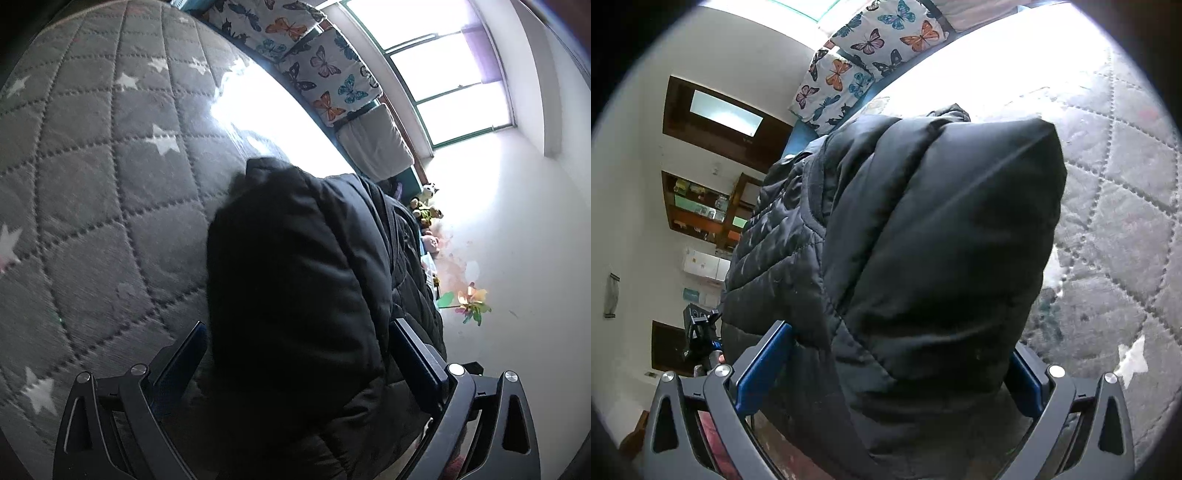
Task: Fold large clothes
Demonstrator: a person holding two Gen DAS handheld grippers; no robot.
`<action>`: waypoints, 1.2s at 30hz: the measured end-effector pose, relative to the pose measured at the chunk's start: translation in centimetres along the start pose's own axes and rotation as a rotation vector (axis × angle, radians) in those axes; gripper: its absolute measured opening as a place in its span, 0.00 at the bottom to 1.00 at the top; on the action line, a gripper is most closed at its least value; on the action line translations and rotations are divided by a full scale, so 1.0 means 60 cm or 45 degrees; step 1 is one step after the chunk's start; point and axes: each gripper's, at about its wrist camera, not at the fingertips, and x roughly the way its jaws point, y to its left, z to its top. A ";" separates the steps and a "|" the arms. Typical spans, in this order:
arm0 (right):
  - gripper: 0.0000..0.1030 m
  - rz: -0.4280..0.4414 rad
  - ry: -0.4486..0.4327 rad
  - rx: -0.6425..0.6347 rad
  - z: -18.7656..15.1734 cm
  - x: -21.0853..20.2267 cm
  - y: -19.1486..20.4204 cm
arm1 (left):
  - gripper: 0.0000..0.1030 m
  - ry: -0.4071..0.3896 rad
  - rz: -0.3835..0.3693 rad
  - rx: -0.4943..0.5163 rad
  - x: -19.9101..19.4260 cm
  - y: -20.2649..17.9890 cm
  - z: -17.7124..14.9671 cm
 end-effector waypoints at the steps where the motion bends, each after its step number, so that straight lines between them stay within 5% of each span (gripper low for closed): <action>1: 1.00 0.003 0.006 0.000 0.000 0.000 0.000 | 1.00 -0.002 -0.005 0.000 0.002 -0.001 -0.001; 10: 1.00 0.000 0.057 -0.051 0.000 0.014 0.014 | 1.00 0.066 -0.083 -0.033 0.030 -0.012 -0.006; 26: 1.00 -0.025 0.071 -0.107 0.007 0.040 0.032 | 0.97 0.084 -0.023 0.030 0.042 -0.041 0.011; 36: 1.00 0.019 0.069 -0.117 0.008 0.040 0.029 | 0.96 0.105 -0.087 -0.007 0.054 -0.049 0.025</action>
